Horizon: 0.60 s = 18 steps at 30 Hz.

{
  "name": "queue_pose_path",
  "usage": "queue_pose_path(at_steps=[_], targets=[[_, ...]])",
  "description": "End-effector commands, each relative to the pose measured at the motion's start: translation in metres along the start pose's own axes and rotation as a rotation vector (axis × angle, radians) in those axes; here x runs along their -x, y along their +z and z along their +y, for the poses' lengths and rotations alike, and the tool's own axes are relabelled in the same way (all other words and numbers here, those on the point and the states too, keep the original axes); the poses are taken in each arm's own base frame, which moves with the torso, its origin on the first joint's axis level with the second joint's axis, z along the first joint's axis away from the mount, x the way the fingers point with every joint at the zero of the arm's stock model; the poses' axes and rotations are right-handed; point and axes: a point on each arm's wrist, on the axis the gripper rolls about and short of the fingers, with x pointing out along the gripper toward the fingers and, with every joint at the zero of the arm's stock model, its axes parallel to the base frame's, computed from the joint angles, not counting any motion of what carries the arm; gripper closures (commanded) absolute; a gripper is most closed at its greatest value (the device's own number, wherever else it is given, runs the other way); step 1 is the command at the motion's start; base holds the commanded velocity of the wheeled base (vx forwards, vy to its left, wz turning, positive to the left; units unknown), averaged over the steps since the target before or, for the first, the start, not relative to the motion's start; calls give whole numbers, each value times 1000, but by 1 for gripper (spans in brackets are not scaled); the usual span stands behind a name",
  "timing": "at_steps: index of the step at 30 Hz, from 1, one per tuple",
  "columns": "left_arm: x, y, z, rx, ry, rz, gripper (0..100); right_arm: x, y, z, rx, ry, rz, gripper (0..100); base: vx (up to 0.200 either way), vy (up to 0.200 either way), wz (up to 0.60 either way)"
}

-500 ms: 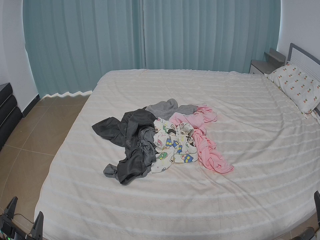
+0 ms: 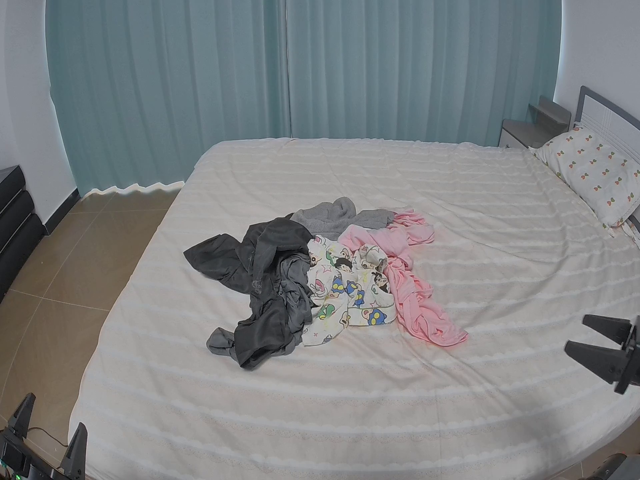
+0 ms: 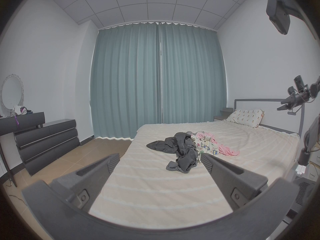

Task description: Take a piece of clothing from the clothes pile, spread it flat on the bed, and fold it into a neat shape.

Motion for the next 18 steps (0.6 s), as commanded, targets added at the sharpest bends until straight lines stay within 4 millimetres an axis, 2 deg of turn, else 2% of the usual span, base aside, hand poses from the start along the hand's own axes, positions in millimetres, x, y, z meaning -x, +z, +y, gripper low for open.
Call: queue_pose_path(at_steps=[1,2,11,12,13,14,15,16,18], targets=[[-1,-5,0,0,0,8,0,-130,-6,-9,-216,134,294,0,0,0,0],[-1,-5,0,0,0,8,0,-150,-7,-12,-249,126,307,0,0,0,0],[-1,-5,0,0,0,8,0,-260,-14,-40,-344,-23,281,0,0,0,0],[-1,-5,0,0,0,8,0,-271,-14,-41,-349,-40,270,0,0,0,0],[-1,-5,0,0,0,8,0,-273,-14,-42,-350,-44,267,0,0,0,0],[-1,-5,0,0,0,8,0,-298,-16,-48,-361,-86,244,0,0,0,0],[-1,-5,0,0,0,8,0,-298,-16,-48,-361,-86,244,0,0,0,0],[-1,-5,0,0,0,8,0,-322,-19,-55,-365,-129,218,0,0,0,0],[-1,-5,0,0,0,8,0,-340,-23,-61,-361,-162,197,0,0,0,0]])
